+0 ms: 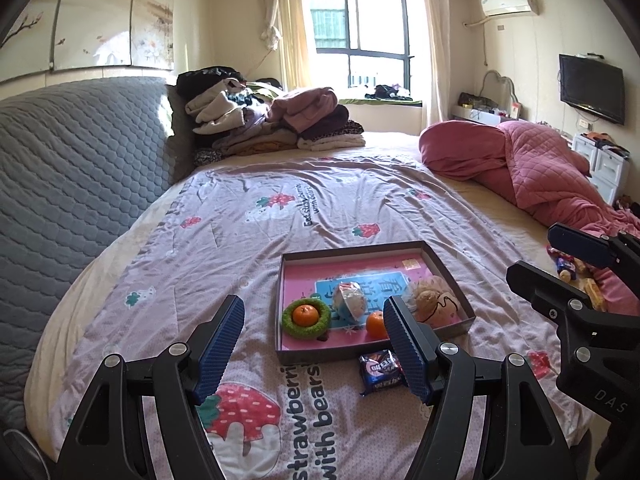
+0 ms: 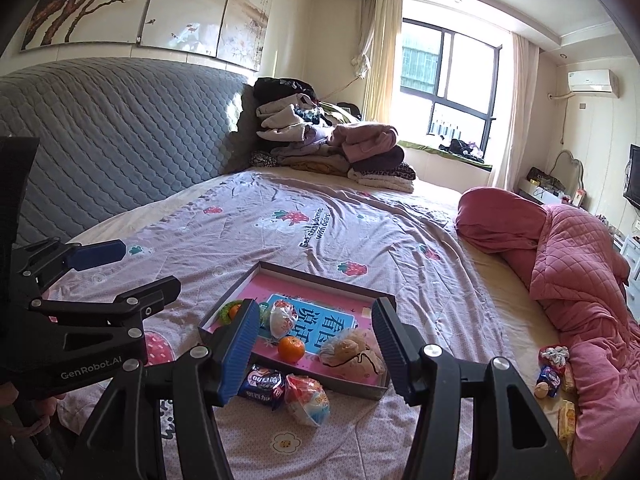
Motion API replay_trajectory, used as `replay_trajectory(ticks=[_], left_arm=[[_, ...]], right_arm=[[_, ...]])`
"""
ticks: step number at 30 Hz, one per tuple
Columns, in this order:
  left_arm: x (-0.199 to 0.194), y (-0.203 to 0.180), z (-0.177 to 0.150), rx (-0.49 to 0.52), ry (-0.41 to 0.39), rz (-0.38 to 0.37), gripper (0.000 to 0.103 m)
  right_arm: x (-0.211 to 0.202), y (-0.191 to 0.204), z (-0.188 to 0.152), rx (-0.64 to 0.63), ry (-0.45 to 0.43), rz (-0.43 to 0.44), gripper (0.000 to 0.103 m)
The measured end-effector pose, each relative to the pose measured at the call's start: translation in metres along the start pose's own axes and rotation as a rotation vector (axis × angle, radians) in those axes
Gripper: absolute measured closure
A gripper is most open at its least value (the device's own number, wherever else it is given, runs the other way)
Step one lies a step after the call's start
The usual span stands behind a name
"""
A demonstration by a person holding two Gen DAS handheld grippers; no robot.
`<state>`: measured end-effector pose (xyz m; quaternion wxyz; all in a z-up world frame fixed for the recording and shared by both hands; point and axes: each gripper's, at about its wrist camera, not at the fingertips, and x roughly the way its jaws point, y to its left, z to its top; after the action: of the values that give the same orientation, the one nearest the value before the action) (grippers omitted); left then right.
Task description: Organize objects
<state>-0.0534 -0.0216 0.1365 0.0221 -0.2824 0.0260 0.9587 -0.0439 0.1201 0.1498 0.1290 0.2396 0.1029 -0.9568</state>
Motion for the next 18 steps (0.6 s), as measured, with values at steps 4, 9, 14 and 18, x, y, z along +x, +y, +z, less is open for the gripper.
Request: replay_trajectory(ticks=[4,9,14,18], left_arm=[[-0.005,-0.001,-0.008,0.001,0.004,-0.001,0.029],[-0.006,-0.001,-0.02,-0.001,0.01,-0.009,0.029],[-0.002,-0.004,-0.035,0.003,0.035,-0.009,0.029],[0.002,-0.004,-0.048,0.005,0.06,-0.017,0.029]], right_arm=[[-0.005,0.001,-0.007,0.0,0.004,-0.003,0.045],[-0.009,0.002,-0.019,0.003,0.012,-0.006,0.045],[-0.009,0.003,-0.032,0.01,0.04,0.005,0.045],[-0.007,0.002,-0.042,0.013,0.066,0.013,0.045]])
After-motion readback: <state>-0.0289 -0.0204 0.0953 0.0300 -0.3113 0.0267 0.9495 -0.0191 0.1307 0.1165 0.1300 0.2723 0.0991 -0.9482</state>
